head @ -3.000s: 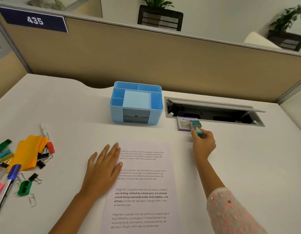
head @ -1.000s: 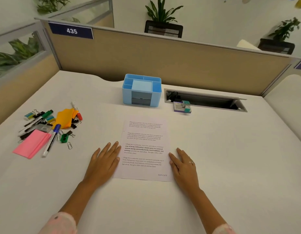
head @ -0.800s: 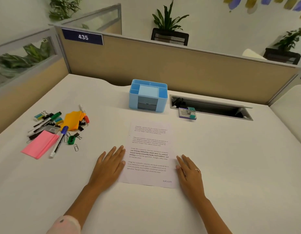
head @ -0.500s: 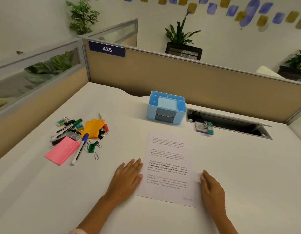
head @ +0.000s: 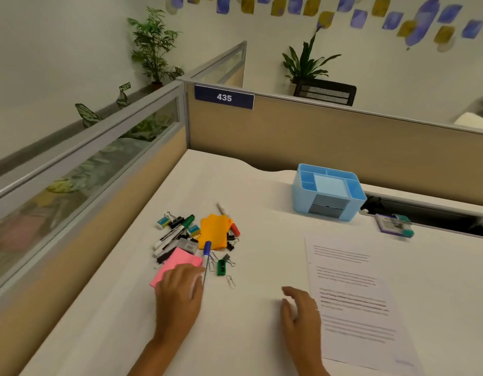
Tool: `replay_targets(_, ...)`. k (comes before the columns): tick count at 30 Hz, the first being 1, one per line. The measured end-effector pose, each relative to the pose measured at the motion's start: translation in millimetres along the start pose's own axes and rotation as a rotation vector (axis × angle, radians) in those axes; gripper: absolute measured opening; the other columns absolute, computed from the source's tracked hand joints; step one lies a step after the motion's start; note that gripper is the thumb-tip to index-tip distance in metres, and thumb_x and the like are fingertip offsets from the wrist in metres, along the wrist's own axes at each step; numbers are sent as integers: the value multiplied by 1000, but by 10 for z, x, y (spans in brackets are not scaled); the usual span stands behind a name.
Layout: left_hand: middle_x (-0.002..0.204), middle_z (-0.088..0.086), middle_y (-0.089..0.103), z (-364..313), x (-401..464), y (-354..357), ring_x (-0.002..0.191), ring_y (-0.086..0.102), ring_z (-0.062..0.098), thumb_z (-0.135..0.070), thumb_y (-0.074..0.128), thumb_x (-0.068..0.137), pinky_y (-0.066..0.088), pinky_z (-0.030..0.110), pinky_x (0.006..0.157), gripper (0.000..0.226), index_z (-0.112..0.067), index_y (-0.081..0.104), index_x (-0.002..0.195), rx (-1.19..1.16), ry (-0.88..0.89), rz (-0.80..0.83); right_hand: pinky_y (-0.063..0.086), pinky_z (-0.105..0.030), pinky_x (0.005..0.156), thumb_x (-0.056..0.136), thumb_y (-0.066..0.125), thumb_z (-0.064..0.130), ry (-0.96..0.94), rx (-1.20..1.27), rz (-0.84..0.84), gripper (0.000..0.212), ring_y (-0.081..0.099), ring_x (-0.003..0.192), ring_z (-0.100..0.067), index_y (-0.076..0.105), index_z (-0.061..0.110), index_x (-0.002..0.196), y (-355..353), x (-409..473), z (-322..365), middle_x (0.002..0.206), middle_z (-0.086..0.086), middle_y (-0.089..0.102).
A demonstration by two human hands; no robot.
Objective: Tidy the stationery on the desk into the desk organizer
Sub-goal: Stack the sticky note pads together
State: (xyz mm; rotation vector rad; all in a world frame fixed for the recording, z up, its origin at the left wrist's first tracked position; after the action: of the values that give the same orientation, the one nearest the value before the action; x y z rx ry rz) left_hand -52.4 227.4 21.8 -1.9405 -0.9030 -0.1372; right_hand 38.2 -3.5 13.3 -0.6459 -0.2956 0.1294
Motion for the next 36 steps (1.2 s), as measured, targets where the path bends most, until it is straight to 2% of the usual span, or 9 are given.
replay_targets(3, 96, 12, 62, 471, 123, -168, 83, 54, 34, -12, 73, 76, 45, 40, 62, 21, -13, 65, 96, 125, -252, -3, 36, -27, 92, 86, 56, -2, 17, -35, 92, 26, 51, 102, -18, 64, 12, 107, 389, -37, 143, 108, -2, 62)
replay_targets(5, 94, 18, 59, 663, 159, -224, 83, 53, 39, -23, 76, 75, 45, 44, 62, 29, -8, 63, 96, 191, -346, 68, 35, -25, 90, 86, 58, 0, 6, -82, 94, 25, 50, 101, -18, 65, 12, 106, 522, -40, 205, 108, -2, 62)
replay_targets(9, 88, 16, 55, 812, 113, -232, 77, 51, 34, -51, 76, 65, 43, 39, 59, 54, -7, 60, 89, 312, -334, 227, 36, -29, 85, 82, 62, -3, -17, -153, 52, 25, 52, 97, -22, 67, 12, 100, 587, -20, 201, 103, -3, 62)
replay_targets(14, 86, 10, 53, 839, 97, -211, 77, 49, 29, -57, 75, 63, 43, 37, 60, 52, -12, 55, 82, 270, -321, 214, 35, -30, 84, 83, 61, -1, 34, -157, 47, 25, 48, 98, -19, 67, 14, 101, 632, 30, 169, 104, -1, 60)
replay_targets(20, 68, -3, 51, 837, 105, -234, 62, 49, 21, -23, 77, 74, 36, 35, 64, 31, -20, 46, 74, -106, -301, 124, 35, -28, 88, 88, 56, 3, 57, -90, 103, 24, 52, 104, -20, 65, 14, 108, 765, 531, 468, 110, -3, 60)
replay_targets(24, 84, -8, 56, 814, 143, -227, 74, 56, 14, -16, 69, 81, 47, 23, 58, 25, -31, 50, 89, -451, -326, 63, 39, -29, 88, 88, 59, 12, -111, -116, 180, 23, 52, 103, -19, 63, 15, 111, 991, 1107, 875, 112, -4, 61)
replay_targets(28, 95, -7, 60, 840, 278, -174, 86, 59, 13, -21, 65, 81, 49, 13, 66, 22, -23, 57, 102, -610, -438, -38, 37, -34, 94, 84, 63, 25, -218, -298, 433, 48, 43, 120, -27, 51, 17, 130, 1346, 1575, 1116, 131, -6, 51)
replay_targets(32, 100, -1, 62, 889, 368, -95, 92, 61, 18, -17, 65, 81, 52, 19, 66, 21, -22, 59, 100, -666, -471, -77, 34, -48, 101, 75, 72, 36, -242, -651, 702, 75, 31, 130, -33, 36, 23, 140, 1618, 1761, 1123, 140, -5, 41)
replay_targets(36, 97, 2, 64, 961, 369, -59, 91, 63, 23, -13, 67, 79, 52, 13, 66, 20, -24, 61, 94, -657, -476, -122, 34, -47, 98, 69, 77, 42, -292, -731, 681, 84, 31, 125, -33, 37, 21, 139, 1726, 1824, 1081, 133, -8, 39)
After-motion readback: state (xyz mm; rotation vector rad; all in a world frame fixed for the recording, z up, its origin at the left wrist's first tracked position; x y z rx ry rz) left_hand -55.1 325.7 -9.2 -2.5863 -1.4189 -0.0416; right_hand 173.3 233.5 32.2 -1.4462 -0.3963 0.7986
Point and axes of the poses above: each hand's wrist, its own x-axis towards the middle knuckle, its own y-axis out of the palm, z = x × y, the point moved 3 cm from there along x, towards the middle knuckle
